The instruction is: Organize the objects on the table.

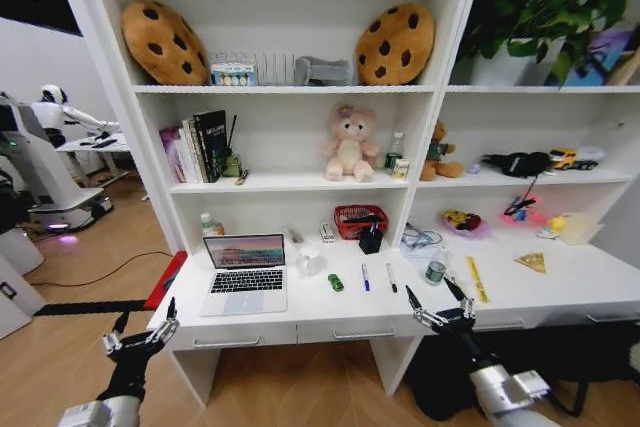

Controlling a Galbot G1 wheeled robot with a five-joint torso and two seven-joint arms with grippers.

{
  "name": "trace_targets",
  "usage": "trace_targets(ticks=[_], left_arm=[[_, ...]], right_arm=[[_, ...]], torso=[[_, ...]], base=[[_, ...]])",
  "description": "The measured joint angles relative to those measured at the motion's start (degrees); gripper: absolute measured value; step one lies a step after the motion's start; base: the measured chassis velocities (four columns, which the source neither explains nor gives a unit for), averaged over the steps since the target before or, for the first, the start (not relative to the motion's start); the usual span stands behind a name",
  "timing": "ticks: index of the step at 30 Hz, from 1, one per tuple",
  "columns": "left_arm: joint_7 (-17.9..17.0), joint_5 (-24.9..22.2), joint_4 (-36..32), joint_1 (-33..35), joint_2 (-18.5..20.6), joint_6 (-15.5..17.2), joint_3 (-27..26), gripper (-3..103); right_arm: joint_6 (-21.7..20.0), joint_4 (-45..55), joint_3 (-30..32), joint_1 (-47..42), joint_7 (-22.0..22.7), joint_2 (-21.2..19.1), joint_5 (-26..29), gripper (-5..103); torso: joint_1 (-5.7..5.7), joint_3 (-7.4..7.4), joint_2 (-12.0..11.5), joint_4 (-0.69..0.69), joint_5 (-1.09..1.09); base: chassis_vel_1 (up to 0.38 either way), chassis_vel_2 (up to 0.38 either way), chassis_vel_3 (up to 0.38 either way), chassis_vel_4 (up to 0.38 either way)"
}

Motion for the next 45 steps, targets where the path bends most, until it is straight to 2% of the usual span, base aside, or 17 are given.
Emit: trace_targets(ticks=[13,16,17,19,20,23,25,28,32,33,36,37,38,41,42,44,45], left_arm=[[-0.2,-1.2,-0.7,-0.2,1.4,0.7,-0.4,90],[-0.4,-1.3,-0.8,-0.2,1.7,0.9,-0.5,90],[-0.4,-1.3,-0.9,-0.1,1.7,0.9,-0.5,89],[-0.4,-1.2,-1.0,0.1,1.8,1.0,-0.5,93],[-0.7,-1.0,-1.0,0.2,1.8,1.2,-0.5,94],[-1.2,-0.4,-1.1,0.2,1.8,2.0,-0.5,100],[-1.3,0.1,-1.1,0.2,1.8,2.1,-0.5,103],[-1.3,0.7,-1.0,0.1,2.0,2.4,-0.5,100],[-0.9,1.0,-1.3,0.8,4.1,3.6,-1.1,80],[-0.9,1.0,-1.3,0.8,4.1,3.6,-1.1,80],[0.0,1.0,-1.6,1.4,8.0,4.7,-1.9,63],[0.0,1.0,-1.6,1.4,8.0,4.7,-1.9,63],[0.2,1.0,-1.6,1.4,9.2,5.1,-2.1,63],[0.6,1.2,-1.5,1.3,15.6,6.7,-2.5,46],[0.6,1.2,-1.5,1.3,15.6,6.7,-2.5,46],[0.7,0.8,-0.7,0.6,21.1,7.8,-2.5,35],[0.7,0.8,-0.7,0.6,21.1,7.8,-2.5,35]], right_arm=[[-0.4,-0.2,-0.3,1.1,0.4,0.6,0.8,100],[-0.6,0.1,-0.3,1.2,0.7,0.7,0.7,100],[-0.7,0.1,-0.3,1.2,0.9,0.7,0.8,100],[-0.8,0.2,-0.3,1.2,1.1,0.7,1.0,100],[-0.8,0.2,-0.2,1.0,1.2,0.7,1.3,100],[-0.8,0.5,0.0,0.7,1.2,0.8,1.4,100],[-0.8,0.6,0.0,0.7,1.3,1.0,1.4,100],[-0.8,0.6,0.0,0.8,1.6,1.5,1.1,100],[-0.1,0.4,-0.5,-0.3,1.7,3.7,-0.5,100],[-0.1,0.4,-0.5,-0.3,1.7,3.7,-0.5,100],[0.7,-0.5,-1.0,-1.2,1.8,6.0,-2.4,100],[0.7,-0.5,-1.0,-1.2,1.8,6.0,-2.4,100],[0.9,-0.7,-1.1,-1.4,1.8,6.4,-2.7,100],[1.7,-1.4,-1.2,-2.4,2.1,7.8,-3.7,100],[1.7,-1.4,-1.2,-2.4,2.1,7.8,-3.7,100],[2.4,-2.0,-1.1,-3.0,2.1,8.7,-4.0,100],[2.4,-2.0,-1.1,-3.0,2.1,8.7,-4.0,100]], torso=[[0.0,0.01,0.0,0.03,0.03],[0.0,0.01,0.0,0.01,-0.05],[0.0,0.01,0.0,0.03,0.02],[0.0,0.0,0.0,0.01,0.03],[0.03,0.02,0.0,0.01,-0.04],[0.05,0.02,0.0,0.03,0.02],[0.04,0.02,0.0,0.03,-0.01],[-0.01,0.01,0.0,0.02,0.0],[-0.05,-0.01,0.0,0.02,0.0],[-0.05,-0.01,0.0,0.02,0.0],[-0.04,0.0,0.0,0.03,0.0],[-0.04,0.0,0.0,0.03,0.0],[-0.03,0.0,0.0,0.02,0.01],[0.0,0.0,0.0,0.02,-0.01],[0.0,0.0,0.0,0.02,-0.01],[0.0,0.01,0.0,0.02,-0.02],[0.0,0.01,0.0,0.02,-0.02]], base=[[-0.198,0.212,0.206,-0.211],[-0.187,0.21,0.198,-0.194],[-0.191,0.186,0.211,-0.203],[-0.167,0.186,0.177,-0.199],[-0.138,0.156,0.142,-0.144],[-0.099,0.12,0.12,-0.093],[-0.052,0.032,0.049,-0.046],[0.0,0.0,0.0,0.0],[0.029,-0.048,-0.025,0.024],[0.034,-0.059,-0.025,0.04],[0.0,0.0,0.0,0.0],[0.0,0.0,0.0,0.0],[0.0,0.0,0.0,0.0],[0.0,0.0,0.0,0.0],[0.0,0.0,0.0,0.0],[0.0,0.0,0.0,0.0],[0.0,0.0,0.0,0.0]])
